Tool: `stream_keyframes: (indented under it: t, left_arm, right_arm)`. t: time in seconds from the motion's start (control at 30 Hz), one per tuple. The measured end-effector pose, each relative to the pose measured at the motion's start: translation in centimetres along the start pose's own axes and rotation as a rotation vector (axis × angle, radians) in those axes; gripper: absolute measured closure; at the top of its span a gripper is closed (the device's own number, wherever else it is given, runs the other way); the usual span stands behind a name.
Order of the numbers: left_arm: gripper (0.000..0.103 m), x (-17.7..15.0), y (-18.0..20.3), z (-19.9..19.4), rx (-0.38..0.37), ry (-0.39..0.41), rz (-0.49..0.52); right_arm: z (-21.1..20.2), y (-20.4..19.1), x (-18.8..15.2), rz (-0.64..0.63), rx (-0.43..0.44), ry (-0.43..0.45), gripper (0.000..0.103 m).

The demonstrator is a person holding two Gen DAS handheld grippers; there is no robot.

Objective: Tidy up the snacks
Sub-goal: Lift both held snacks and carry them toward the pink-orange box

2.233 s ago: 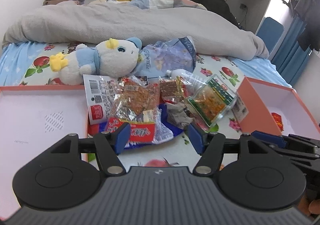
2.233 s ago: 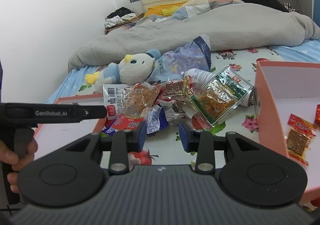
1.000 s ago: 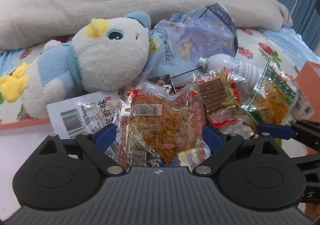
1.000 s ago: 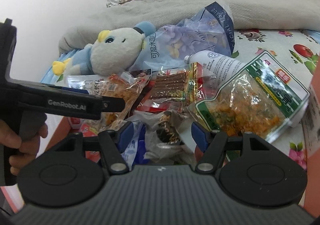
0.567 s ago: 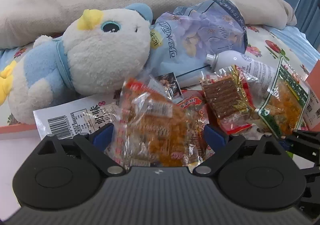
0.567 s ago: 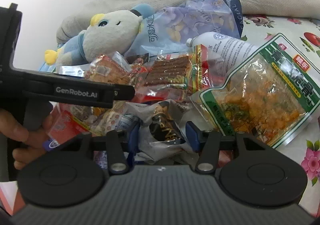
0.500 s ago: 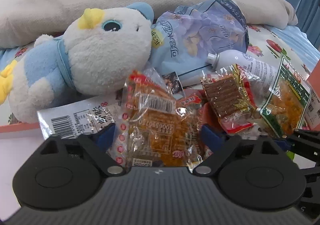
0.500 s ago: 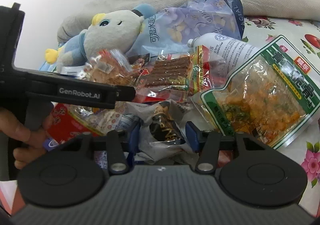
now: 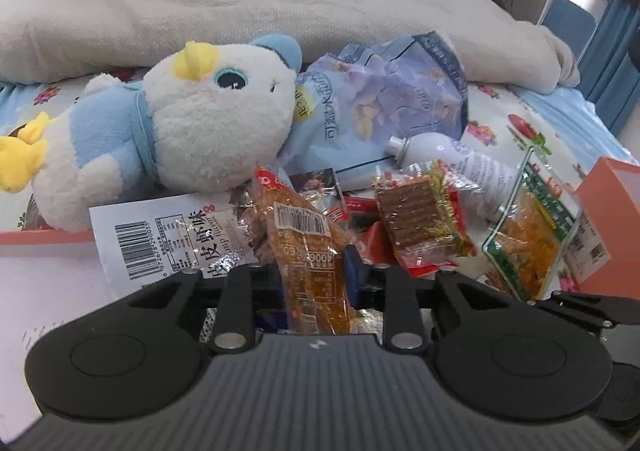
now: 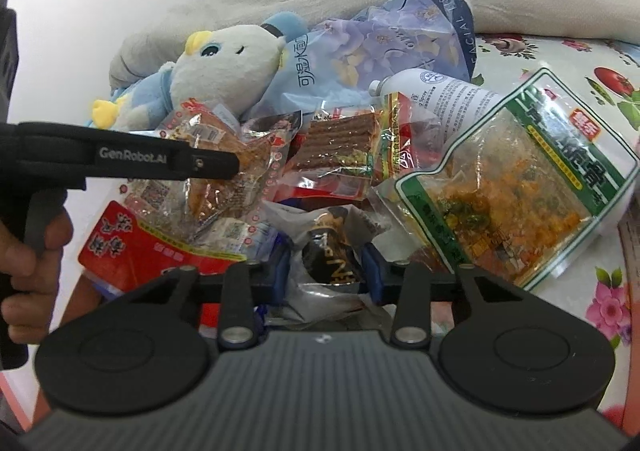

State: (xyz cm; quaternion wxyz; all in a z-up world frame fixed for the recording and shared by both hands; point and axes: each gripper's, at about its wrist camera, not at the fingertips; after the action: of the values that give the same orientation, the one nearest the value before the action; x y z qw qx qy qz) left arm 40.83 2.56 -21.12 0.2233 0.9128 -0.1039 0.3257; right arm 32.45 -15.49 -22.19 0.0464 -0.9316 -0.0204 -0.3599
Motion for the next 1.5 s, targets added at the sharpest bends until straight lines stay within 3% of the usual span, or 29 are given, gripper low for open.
stream_keyframes:
  t: [0.7,1.17,1.5]
  left_arm:
    - [0.079,-4.0,4.0,-8.3,0.003,0.033,-0.004]
    - [0.079,-7.9,7.7,-11.3,-0.035,0.016,-0.017]
    - [0.079,-8.5,11.0,-12.3,-0.053,0.009,0.012]
  right_arm:
    - [-7.0,-0.8,-2.9,0.049,-0.001,0.006,0.065]
    - [-12.1,0.7,-5.4,0.045,-0.091,0.019,0.065]
    - [-14.9,2.5,-6.4,0.065,-0.130,0.035,0.065]
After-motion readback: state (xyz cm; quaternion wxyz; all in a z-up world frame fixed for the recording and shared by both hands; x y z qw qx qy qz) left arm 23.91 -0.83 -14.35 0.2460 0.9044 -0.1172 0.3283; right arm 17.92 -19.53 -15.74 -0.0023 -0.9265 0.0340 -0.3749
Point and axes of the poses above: each gripper's, at about its wrist camera, not at the fingertips, and z roughly the way its jaws point, y to its right, x to its top, and after that the axes turned 15 degrees about -x, right-handed
